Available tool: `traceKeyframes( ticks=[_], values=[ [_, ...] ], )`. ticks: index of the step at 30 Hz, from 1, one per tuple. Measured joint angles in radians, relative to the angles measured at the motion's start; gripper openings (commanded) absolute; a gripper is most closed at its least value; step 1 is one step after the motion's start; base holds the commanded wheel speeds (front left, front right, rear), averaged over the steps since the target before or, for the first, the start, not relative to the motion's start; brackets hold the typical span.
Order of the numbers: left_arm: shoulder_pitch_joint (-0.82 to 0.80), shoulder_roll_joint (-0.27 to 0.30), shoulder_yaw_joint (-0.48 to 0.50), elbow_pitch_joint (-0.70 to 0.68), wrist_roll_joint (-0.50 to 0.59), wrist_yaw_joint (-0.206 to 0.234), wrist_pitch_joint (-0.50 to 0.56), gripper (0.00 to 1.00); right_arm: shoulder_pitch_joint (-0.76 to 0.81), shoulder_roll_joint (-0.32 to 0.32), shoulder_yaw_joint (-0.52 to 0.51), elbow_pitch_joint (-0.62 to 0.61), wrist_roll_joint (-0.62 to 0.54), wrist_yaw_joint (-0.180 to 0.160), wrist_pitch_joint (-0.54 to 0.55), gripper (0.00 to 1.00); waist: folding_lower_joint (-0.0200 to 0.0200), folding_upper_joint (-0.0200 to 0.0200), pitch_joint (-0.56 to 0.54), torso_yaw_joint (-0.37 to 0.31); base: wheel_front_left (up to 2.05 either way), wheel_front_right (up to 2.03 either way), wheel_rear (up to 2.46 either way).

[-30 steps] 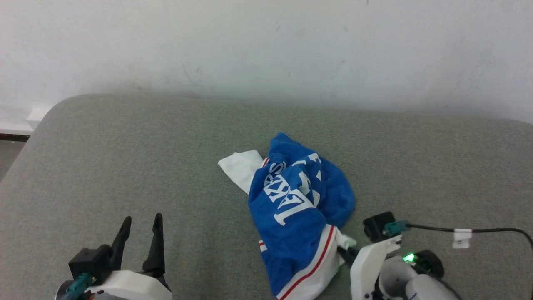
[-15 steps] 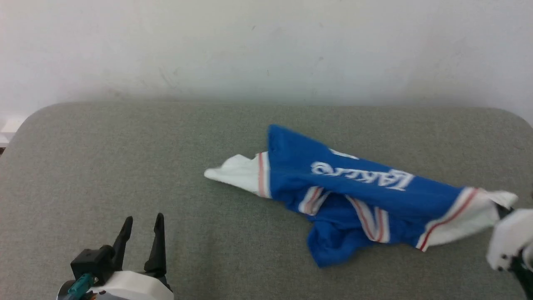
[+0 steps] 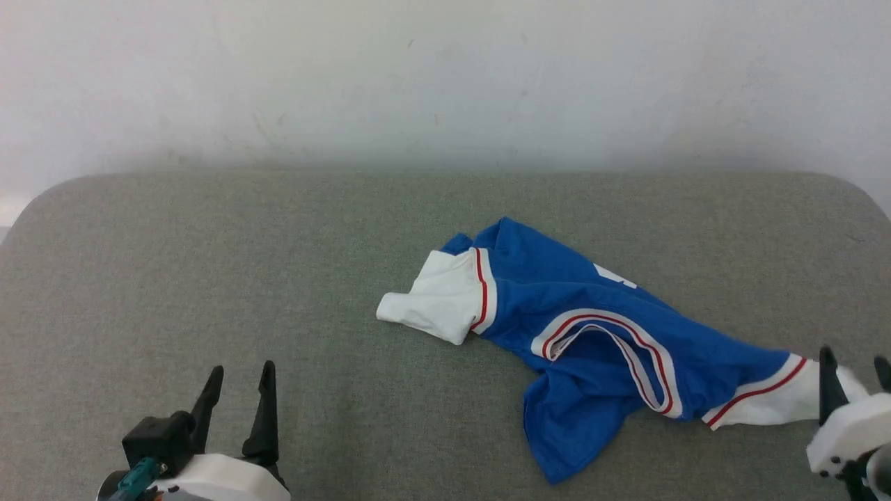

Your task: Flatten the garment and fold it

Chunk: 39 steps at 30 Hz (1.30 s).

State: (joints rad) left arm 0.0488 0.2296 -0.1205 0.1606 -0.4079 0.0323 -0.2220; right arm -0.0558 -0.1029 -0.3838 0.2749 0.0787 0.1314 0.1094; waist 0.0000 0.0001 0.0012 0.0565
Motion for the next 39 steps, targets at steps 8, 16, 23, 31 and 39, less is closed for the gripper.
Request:
traceKeyframes(
  ticks=[8, 16, 23, 31, 39],
  values=[
    [0.001, 0.018, 0.004, 0.002, 0.000, 0.009, 0.002, 1.00, 0.032, 0.030, 0.177, -0.184, -0.050, 0.000, -0.167, 1.00, 0.0000, 0.0000, -0.025, -0.019, 0.00, 0.00, 0.00],
    [-0.034, 0.009, -0.013, 0.012, -0.033, 0.007, 0.075, 1.00, 0.155, 0.045, 0.343, -0.328, -0.052, 0.000, -0.163, 1.00, -0.0002, 0.0000, -0.035, -0.031, 0.00, 0.00, 0.00],
    [-0.255, -0.019, -0.070, 0.131, -0.081, -0.045, 0.233, 1.00, 0.181, 0.047, 0.414, -0.405, -0.051, 0.000, -0.147, 1.00, 0.0000, 0.0000, 0.012, -0.054, 0.00, 0.00, 0.00],
    [-0.491, -0.031, -0.135, 0.402, -0.101, -0.096, 0.427, 1.00, 0.168, 0.049, 0.445, -0.409, -0.042, 0.000, -0.146, 1.00, 0.0000, 0.0000, 0.071, -0.116, 0.00, 0.00, 0.00],
    [-0.630, -0.037, -0.180, 0.658, -0.110, -0.128, 0.537, 1.00, 0.152, 0.049, 0.446, -0.389, -0.013, 0.000, -0.164, 1.00, 0.0002, 0.0000, 0.133, -0.167, 0.00, 0.00, 0.00]
  ],
)
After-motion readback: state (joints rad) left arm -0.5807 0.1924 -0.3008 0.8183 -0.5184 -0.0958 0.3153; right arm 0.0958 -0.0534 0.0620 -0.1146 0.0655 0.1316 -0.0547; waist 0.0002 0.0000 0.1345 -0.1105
